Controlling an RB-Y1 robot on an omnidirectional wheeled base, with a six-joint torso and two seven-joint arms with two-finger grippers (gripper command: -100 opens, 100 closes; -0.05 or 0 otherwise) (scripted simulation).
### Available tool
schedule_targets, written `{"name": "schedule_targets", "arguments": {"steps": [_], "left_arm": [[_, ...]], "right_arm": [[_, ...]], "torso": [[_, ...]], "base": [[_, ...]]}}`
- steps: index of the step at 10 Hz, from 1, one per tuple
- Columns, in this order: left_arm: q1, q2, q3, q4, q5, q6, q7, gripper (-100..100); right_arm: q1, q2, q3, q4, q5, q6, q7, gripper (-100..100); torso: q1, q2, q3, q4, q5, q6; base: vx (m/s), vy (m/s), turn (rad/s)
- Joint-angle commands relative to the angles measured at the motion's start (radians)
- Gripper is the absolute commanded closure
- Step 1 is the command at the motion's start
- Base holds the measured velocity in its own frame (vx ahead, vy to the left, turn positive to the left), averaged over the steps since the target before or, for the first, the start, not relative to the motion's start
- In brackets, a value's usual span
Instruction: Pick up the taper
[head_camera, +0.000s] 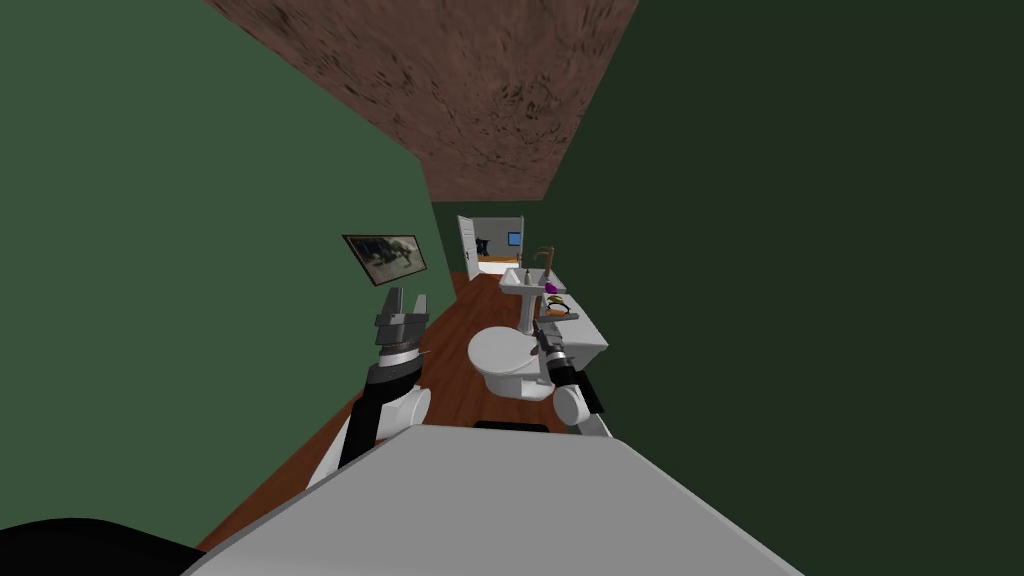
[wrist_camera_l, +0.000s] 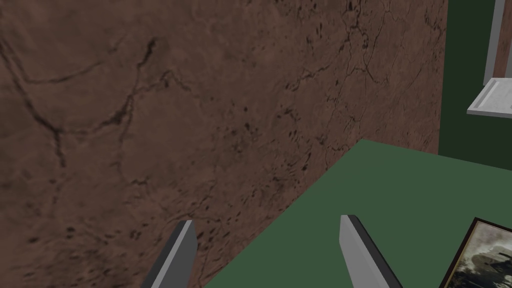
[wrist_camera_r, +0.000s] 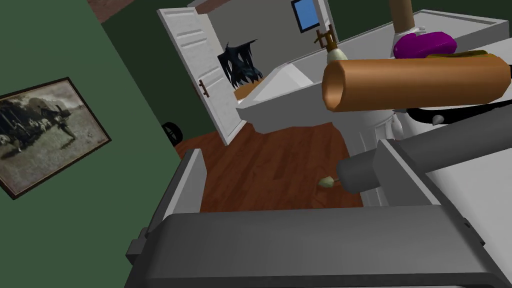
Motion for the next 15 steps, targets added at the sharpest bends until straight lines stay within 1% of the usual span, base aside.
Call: {"name": "schedule_targets", "arguments": {"steps": [1,2,3,4,5,6,7,8,9,10,11,12,13,14,15], "left_arm": [[0.000,0.000,0.000,0.000,0.000,0.000,0.000,0],[0.000,0.000,0.000,0.000,0.000,0.000,0.000,0],[0.000,0.000,0.000,0.000,0.000,0.000,0.000,0],[0.000,0.000,0.000,0.000,0.000,0.000,0.000,0],[0.000,0.000,0.000,0.000,0.000,0.000,0.000,0],[0.000,0.000,0.000,0.000,0.000,0.000,0.000,0],[0.000,0.000,0.000,0.000,0.000,0.000,0.000,0],[0.000,0.000,0.000,0.000,0.000,0.000,0.000,0],[0.000,0.000,0.000,0.000,0.000,0.000,0.000,0],[0.000,0.000,0.000,0.000,0.000,0.000,0.000,0],[0.000,0.000,0.000,0.000,0.000,0.000,0.000,0],[0.000,0.000,0.000,0.000,0.000,0.000,0.000,0],[0.000,0.000,0.000,0.000,0.000,0.000,0.000,0],[0.000,0.000,0.000,0.000,0.000,0.000,0.000,0],[0.000,0.000,0.000,0.000,0.000,0.000,0.000,0]], "right_arm": [[-0.005,-0.005,0.008,0.012,-0.023,0.002,-0.046,-100],[-0.018,-0.005,0.021,0.035,-0.066,0.008,-0.078,-100],[-0.018,-0.005,0.021,0.035,-0.068,0.008,-0.103,-100],[-0.030,-0.005,0.034,0.057,-0.111,0.013,-0.131,-100],[-0.030,-0.005,0.034,0.057,-0.113,0.013,-0.156,-100],[-0.043,-0.004,0.046,0.079,-0.155,0.017,-0.184,-100],[-0.043,-0.004,0.046,0.079,-0.157,0.017,-0.213,-100],[-0.055,-0.003,0.056,0.100,-0.199,0.019,-0.244,-100],[-0.055,-0.003,0.056,0.100,-0.199,0.019,-0.266,-100],[-0.066,-0.002,0.066,0.119,-0.240,0.021,-0.297,-100],[-0.066,-0.002,0.066,0.119,-0.240,0.021,-0.316,-100],[-0.078,0.000,0.074,0.138,-0.279,0.021,-0.350,-100],[-0.078,0.000,0.074,0.138,-0.279,0.021,-0.363,-100],[-0.089,0.002,0.082,0.155,-0.317,0.021,-0.403,-100],[-0.089,0.002,0.082,0.155,-0.317,0.021,-0.409,-100]], "torso": [[0.000,0.000,0.000,0.000,0.000,0.000],[0.000,0.000,0.000,0.000,0.000,0.000],[0.000,0.000,0.000,0.000,0.000,0.000],[0.000,0.000,0.000,0.000,0.000,0.000],[0.000,-0.001,0.000,0.000,0.000,0.000],[0.000,-0.001,0.000,0.000,0.000,0.000],[-0.001,-0.001,-0.001,0.000,0.000,0.000],[0.000,-0.001,-0.001,0.000,0.000,0.000],[0.000,-0.002,-0.001,0.000,0.000,0.000],[0.000,-0.002,-0.001,0.000,0.000,0.000],[-0.001,-0.002,-0.001,0.000,0.000,0.000],[0.000,-0.002,-0.001,0.000,0.000,0.000],[0.000,-0.002,-0.001,-0.001,0.000,0.000],[0.000,-0.002,-0.001,-0.001,0.000,0.000],[-0.001,-0.002,-0.001,-0.001,0.000,0.000]], "base": [[0.002,-0.023,-0.003],[0.003,-0.029,-0.019],[0.004,-0.024,-0.005],[0.015,-0.027,-0.019],[0.012,-0.023,-0.013],[0.020,-0.032,-0.025],[0.021,-0.027,-0.009],[0.025,-0.027,-0.032],[0.027,-0.024,-0.012],[0.036,-0.032,-0.030],[0.031,-0.027,-0.014],[0.037,-0.024,-0.037],[0.035,-0.023,-0.015],[0.036,-0.042,-0.034],[0.036,-0.031,-0.013]]}}
